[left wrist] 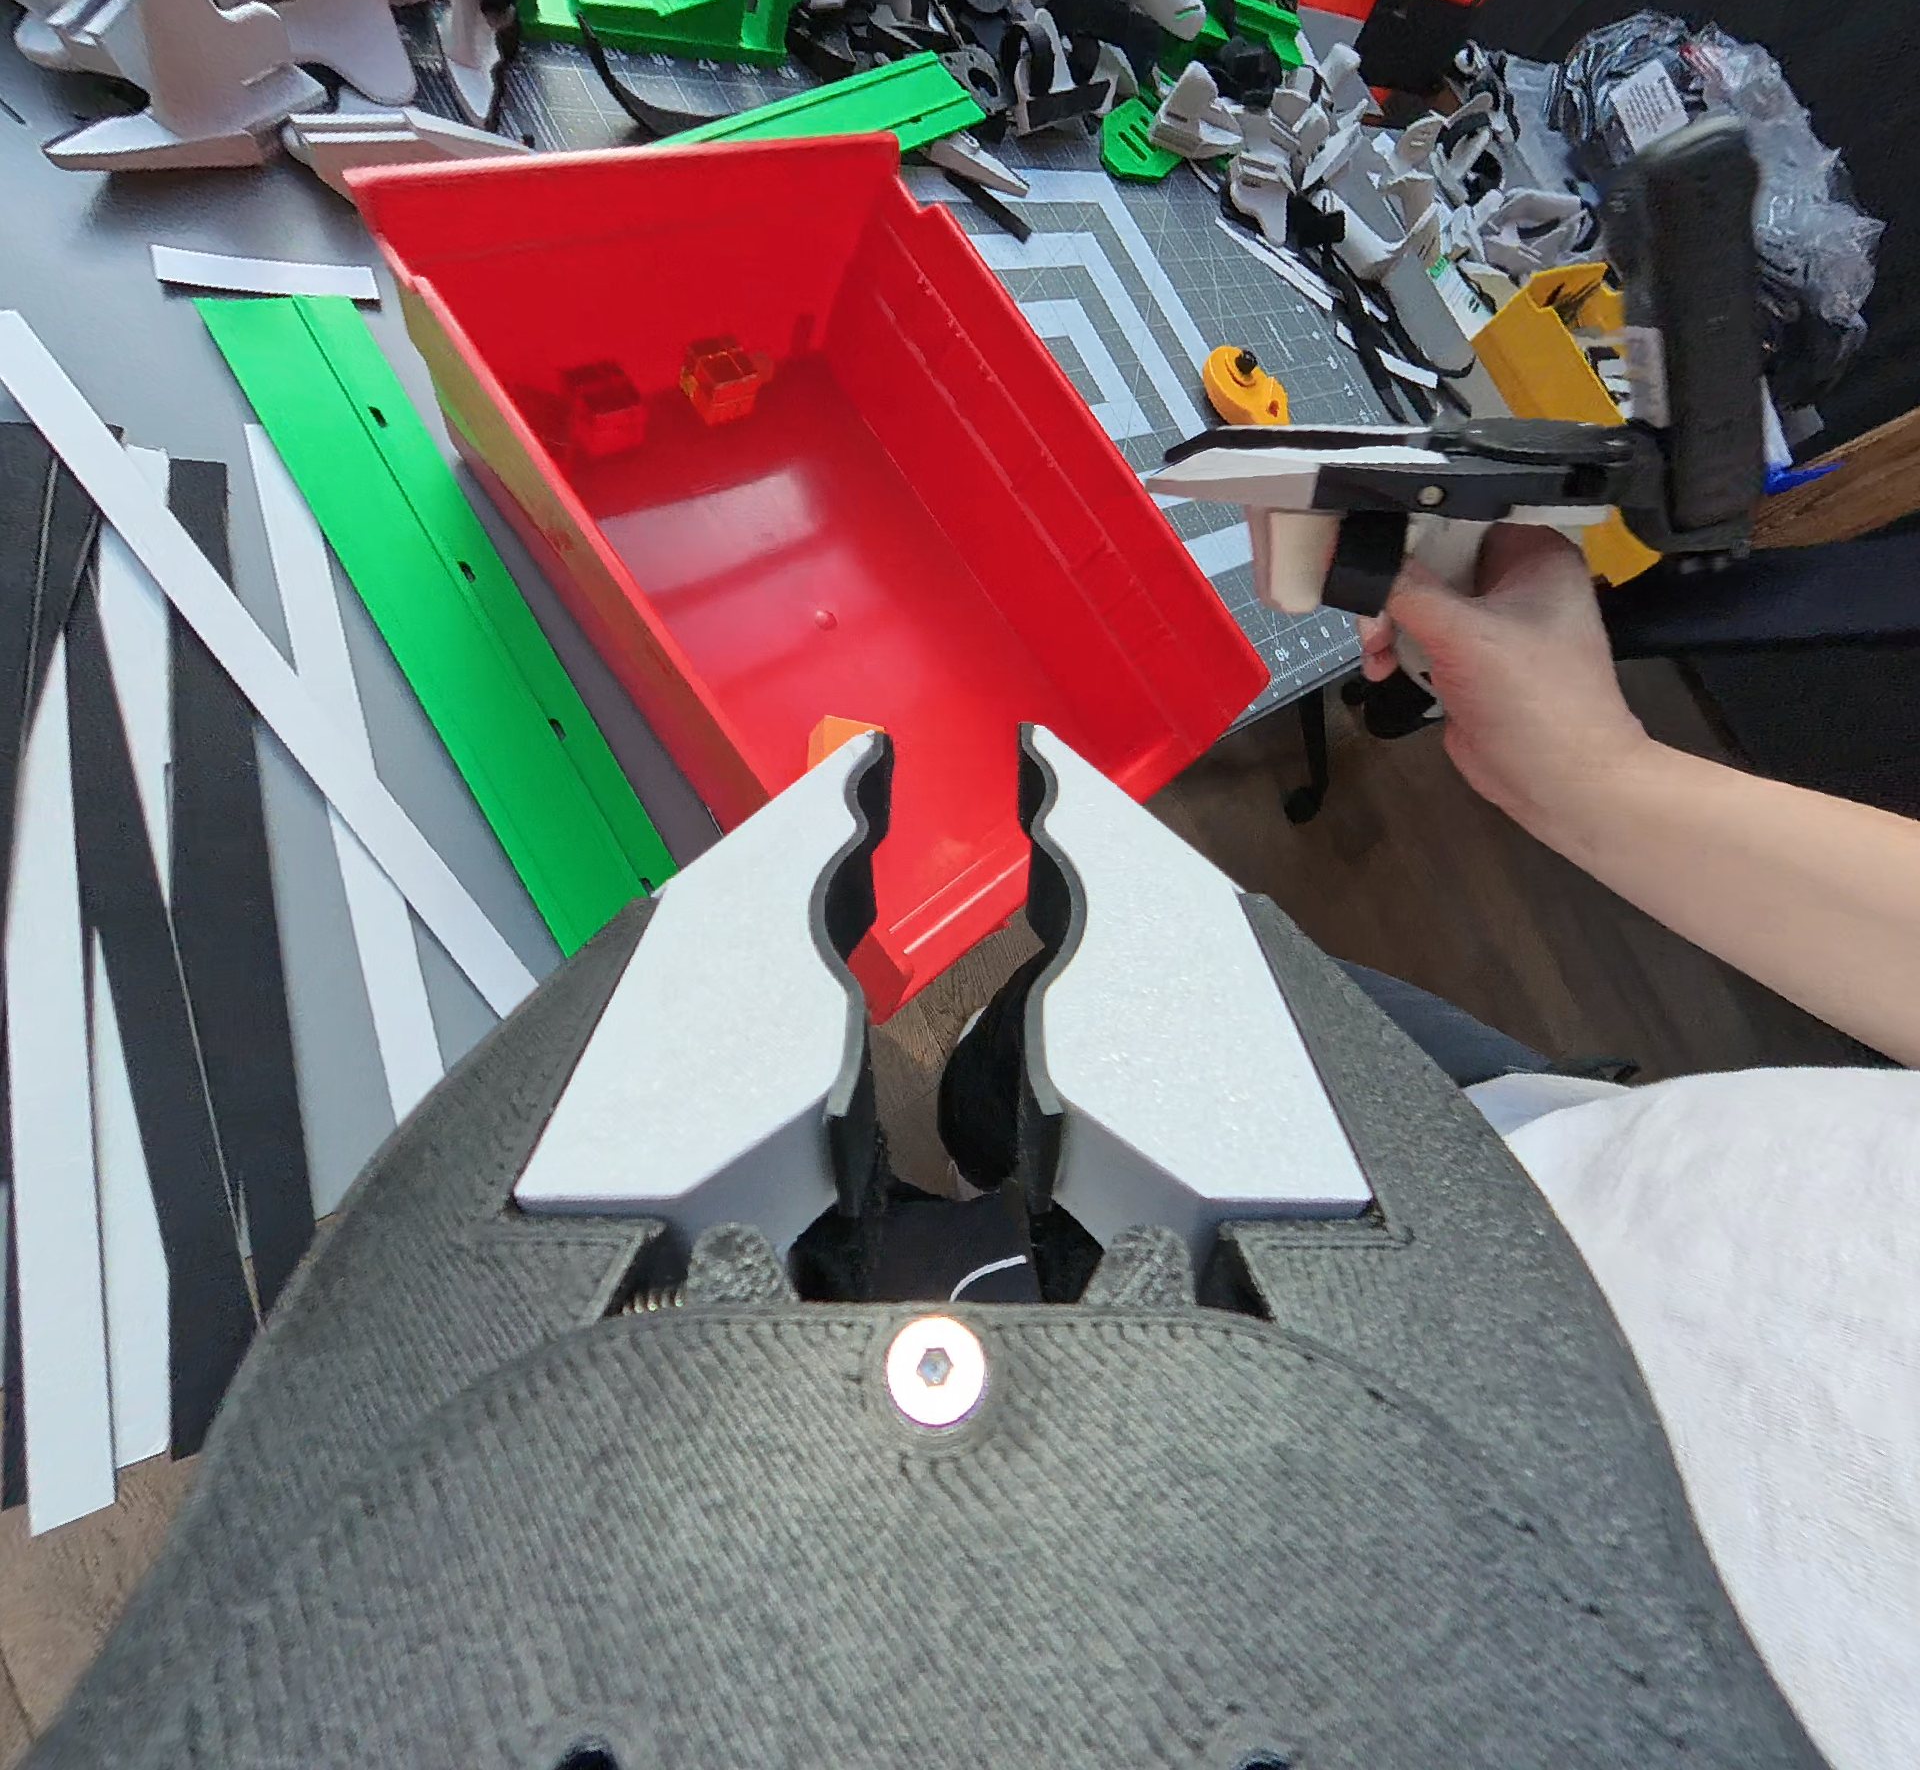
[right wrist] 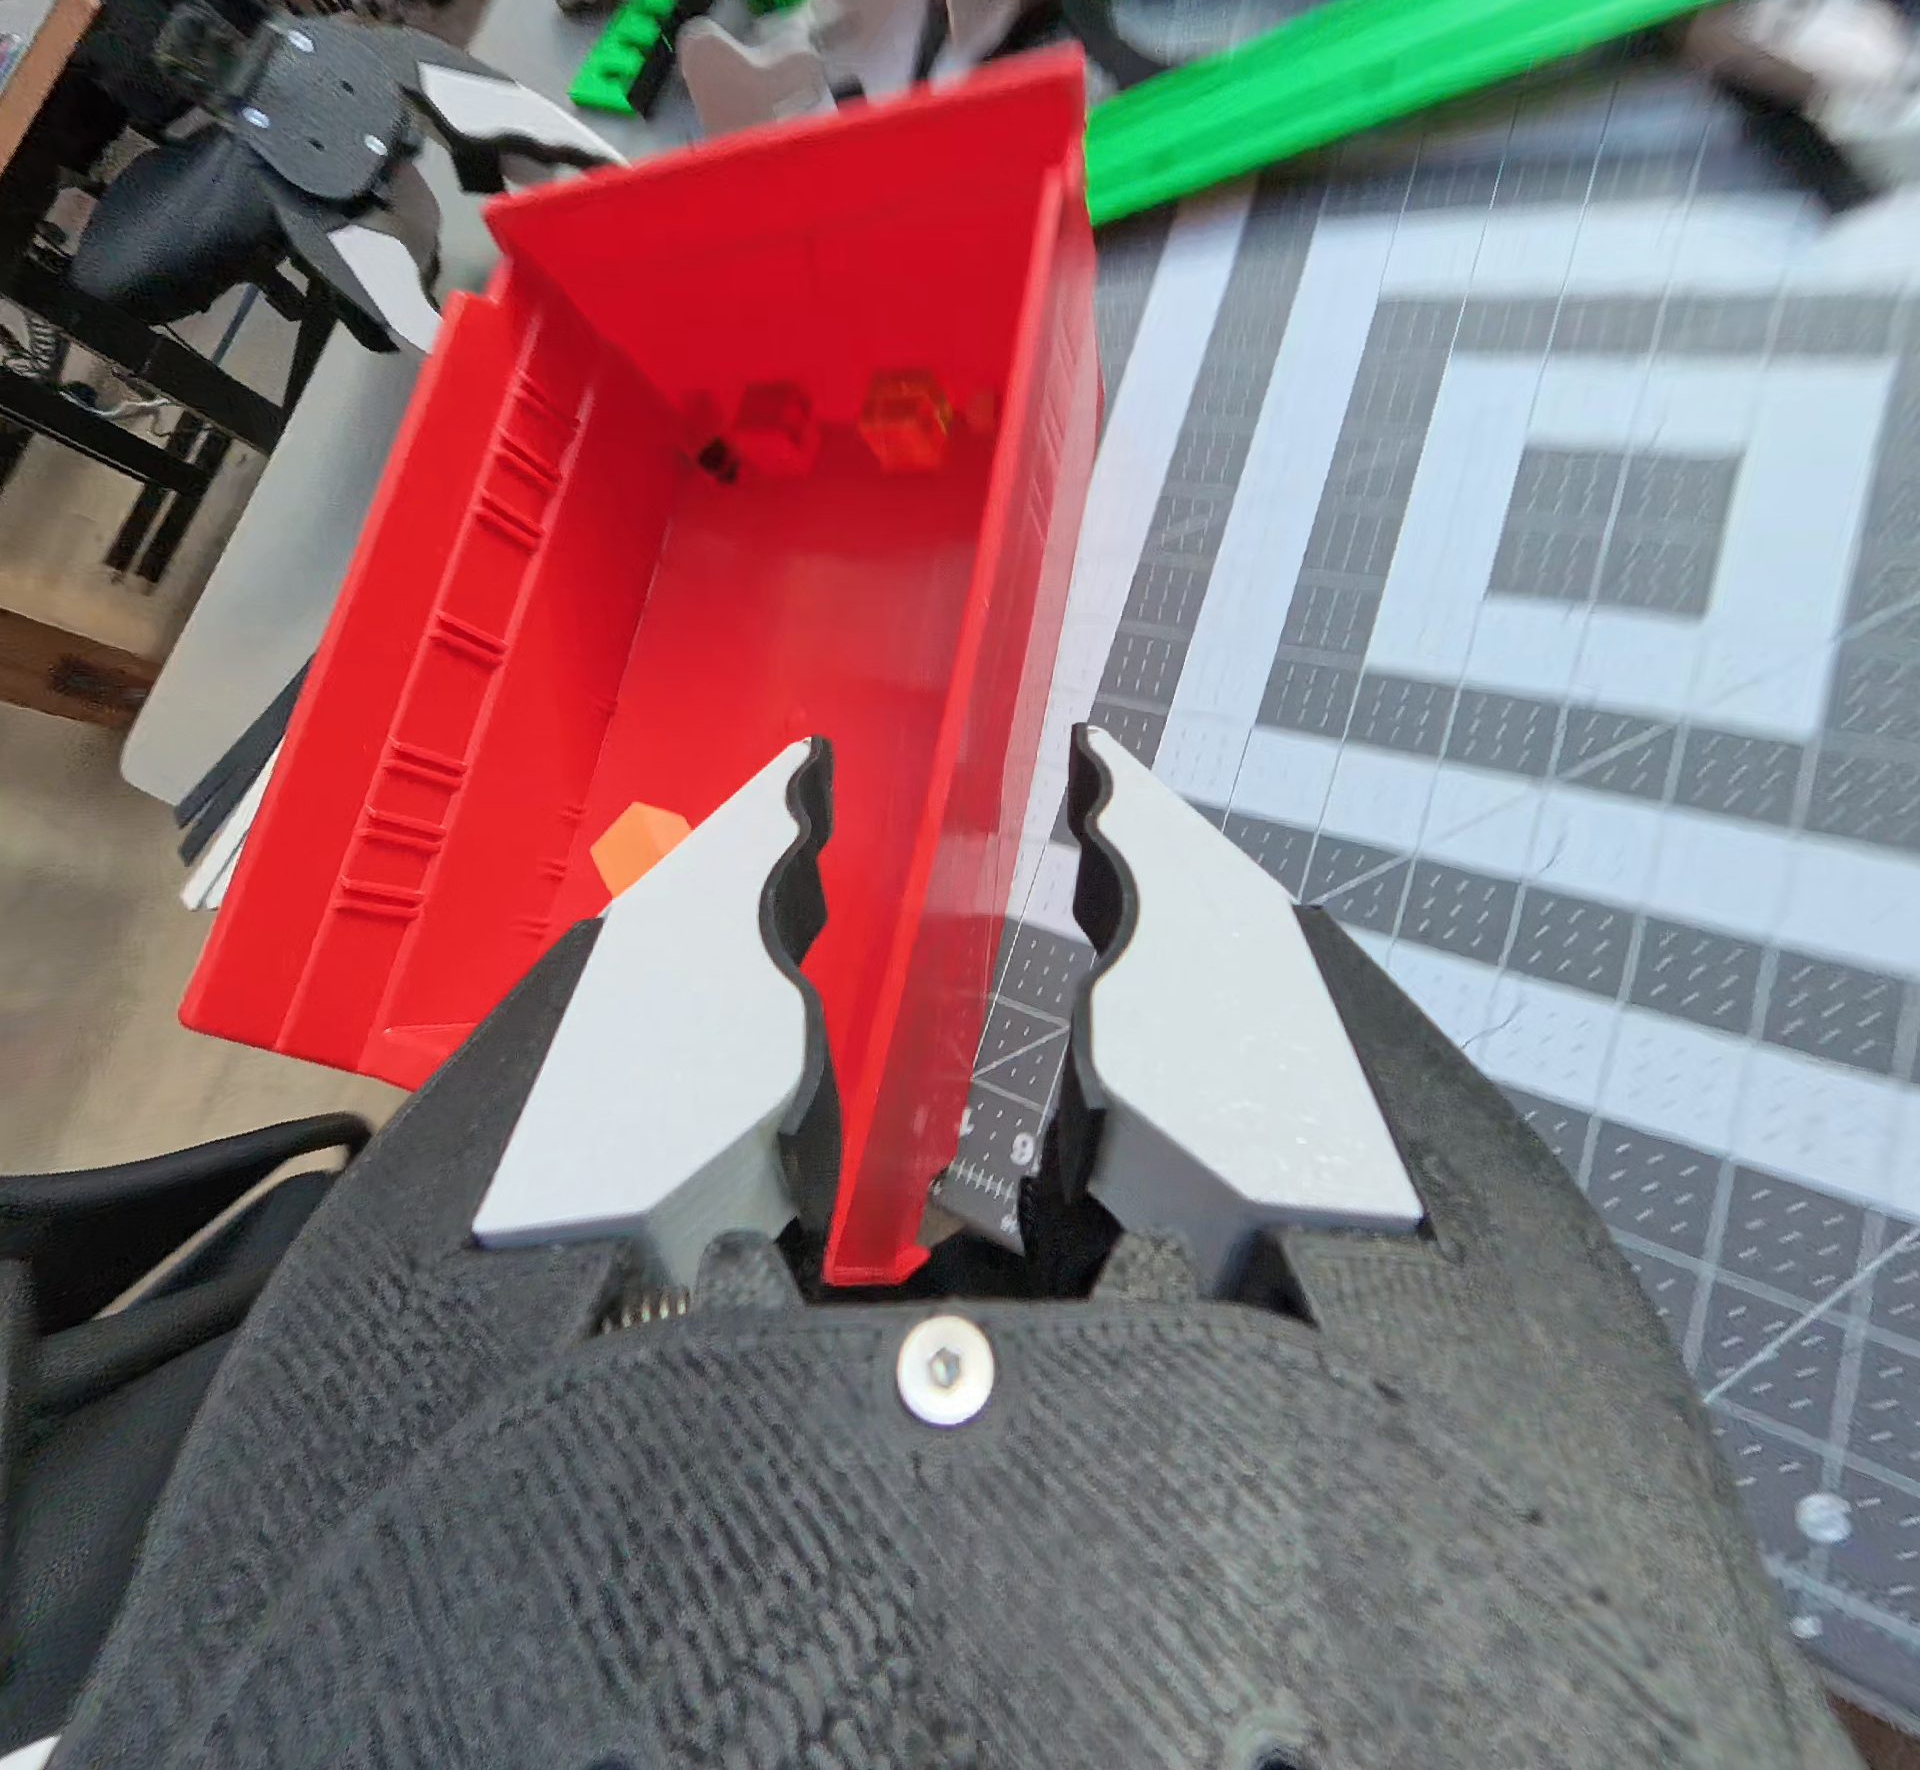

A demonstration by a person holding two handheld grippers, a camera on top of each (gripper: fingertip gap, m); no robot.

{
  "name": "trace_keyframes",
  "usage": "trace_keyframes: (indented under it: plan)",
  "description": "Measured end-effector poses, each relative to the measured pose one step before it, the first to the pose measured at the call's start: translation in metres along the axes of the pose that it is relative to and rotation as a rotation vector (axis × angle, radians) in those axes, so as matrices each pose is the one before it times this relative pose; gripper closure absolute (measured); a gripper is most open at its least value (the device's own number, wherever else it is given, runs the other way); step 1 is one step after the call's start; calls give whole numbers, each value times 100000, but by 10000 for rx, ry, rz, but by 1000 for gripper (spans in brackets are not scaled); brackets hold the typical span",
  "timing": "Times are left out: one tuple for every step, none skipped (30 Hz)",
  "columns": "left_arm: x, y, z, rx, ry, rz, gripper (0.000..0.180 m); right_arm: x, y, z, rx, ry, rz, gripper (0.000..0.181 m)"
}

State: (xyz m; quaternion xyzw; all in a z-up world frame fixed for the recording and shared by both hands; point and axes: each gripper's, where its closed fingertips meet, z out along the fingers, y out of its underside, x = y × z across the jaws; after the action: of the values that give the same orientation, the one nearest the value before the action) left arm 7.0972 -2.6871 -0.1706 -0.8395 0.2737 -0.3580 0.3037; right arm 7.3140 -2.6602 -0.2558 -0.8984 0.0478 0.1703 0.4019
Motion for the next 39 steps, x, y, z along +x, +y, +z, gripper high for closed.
trace_keyframes:
  plan:
    - [-630,-480,-315,101,-57,-49,157,-993,-2395,-1540,994,253,-1444,138]
    - [-585,-361,-242,65,-40,-38,157,-1360,-2305,-854,819,136,-1440,138]
    - [-573,-265,-167,44,-49,-47,157,-2186,-1843,26,564,-399,-1277,137]
    - [-533,-234,-146,51,-80,-73,157,-2473,-944,921,151,-692,-945,138]
    - [-489,-212,-162,82,-146,-117,156,-3254,240,1662,-444,-1323,-644,140]
    - [-601,-373,-178,138,-178,-181,156,-2733,1620,2271,-1130,-1295,-129,146]
    - [-289,-320,-186,186,-115,-256,155,-1482,2536,2586,-1599,-742,180,145]
    - [-7,-301,-179,210,-1,-303,155,-1146,2382,2467,-1486,-696,119,146]
    - [206,-334,-175,225,112,-288,155,-24,1744,1982,-1092,-23,-77,153]
    - [287,-317,-163,213,169,-228,155,275,570,1226,-336,262,-324,156]
    - [253,-290,-132,172,173,-156,155,228,-79,570,90,332,-400,156]
    - [118,-225,-55,111,132,-108,156,-73,-43,308,38,138,-330,155]
    - [25,-172,-8,62,78,-64,155,-346,261,337,-258,-94,-195,151]
    - [-57,-177,38,34,33,-39,155,-522,161,252,-217,-279,-105,143]
    - [-86,-199,50,35,0,-37,155,-204,80,291,-223,-97,-2,140]
    - [-74,-262,51,65,-5,-49,155,-50,261,353,-349,-44,-96,138]
    - [-23,-363,46,116,24,-55,156,204,253,403,-341,87,-129,138]
    - [46,-388,42,138,54,-51,156,109,197,280,-276,3,-70,139]
    - [28,-347,84,100,57,-23,157,-364,57,88,-121,-310,36,145]
    - [-19,-262,120,38,28,32,157,-466,-68,-5,11,-418,70,154]
    - [-115,-157,174,-24,-20,75,158,-334,77,-29,-61,-313,60,155]
    - [-220,-60,257,-75,-39,73,158,2,150,-30,-80,-119,18,155]
    - [-223,11,300,-101,-15,30,158,152,90,-105,-7,-38,6,155]
    - [-167,5,304,-109,32,-46,157,130,-44,-227,99,-85,19,155]
    - [-57,-41,270,-66,82,-81,157,196,-156,-416,147,-76,13,155]
    - [34,-91,215,-27,92,-65,157,344,-241,-775,159,-34,59,154]
    - [12,-63,157,-36,41,-18,158,224,-403,-1360,248,-232,127,154]
    - [-3,-20,119,-75,-9,20,158,526,-793,-2304,454,-139,191,154]
    - [85,-40,48,-80,-7,55,158,1163,-1154,-3134,750,70,79,154]
    - [100,-79,0,-41,-28,87,158,1597,-1286,-3527,871,20,-68,155]
    - [80,-103,-24,-10,-46,93,158,2669,-849,-3521,726,348,-69,155]
    - [122,-63,-40,-9,-32,67,158,3663,-66,-3043,488,548,-42,156]
    - [166,-44,-19,-13,-4,35,158,3470,656,-2070,396,74,-196,156]
    - [231,-20,16,-26,17,18,158,3418,1912,-1036,-6,33,-153,156]
    - [252,40,48,-50,0,30,158,2879,2754,-168,-464,17,-39,156]
    - [204,144,105,-97,-40,37,158,1953,2508,501,-545,-25,-180,156]
    - [260,271,66,-171,-53,25,158,1364,1943,768,-526,99,-368,156]
    - [288,295,72,-203,-65,22,158,486,1178,896,-347,-70,-515,156]
    - [272,251,32,-157,-106,51,157,173,901,921,-354,-93,-429,156]
